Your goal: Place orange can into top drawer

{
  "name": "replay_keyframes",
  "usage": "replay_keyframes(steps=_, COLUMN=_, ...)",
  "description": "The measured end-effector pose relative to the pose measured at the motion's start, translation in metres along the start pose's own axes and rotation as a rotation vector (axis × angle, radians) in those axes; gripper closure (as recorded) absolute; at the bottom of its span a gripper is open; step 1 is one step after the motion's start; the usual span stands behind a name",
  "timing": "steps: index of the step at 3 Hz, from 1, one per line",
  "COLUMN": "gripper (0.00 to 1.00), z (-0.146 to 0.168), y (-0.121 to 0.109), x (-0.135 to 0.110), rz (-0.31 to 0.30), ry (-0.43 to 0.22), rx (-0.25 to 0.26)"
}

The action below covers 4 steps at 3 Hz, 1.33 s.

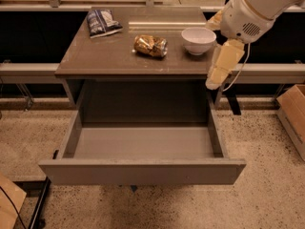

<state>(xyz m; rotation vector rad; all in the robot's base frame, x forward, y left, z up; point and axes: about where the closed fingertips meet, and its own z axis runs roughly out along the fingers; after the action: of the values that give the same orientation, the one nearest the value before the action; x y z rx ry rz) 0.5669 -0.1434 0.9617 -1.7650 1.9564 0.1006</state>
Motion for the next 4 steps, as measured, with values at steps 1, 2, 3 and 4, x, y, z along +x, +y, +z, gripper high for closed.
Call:
replay_keyframes(steps=1, gripper=0.0, z=0.025, y=-0.042, x=-0.019, rz=-0.003, ry=-0.084, rx=0.008)
replay_keyframes(steps=2, gripper=0.0, z=0.023, y=-0.047, x=-0.02, rz=-0.002, ry=-0.092, rx=0.02)
replay_keyframes(steps=3, gripper=0.0, z=0.029, y=-0.045, x=-0.017, rz=0.04, ry=-0.109, rx=0.017)
replay_keyframes(steps=4, gripper=0.0, z=0.045, y=-0.062, x=-0.027, rz=0.052, ry=-0.138, rx=0.048)
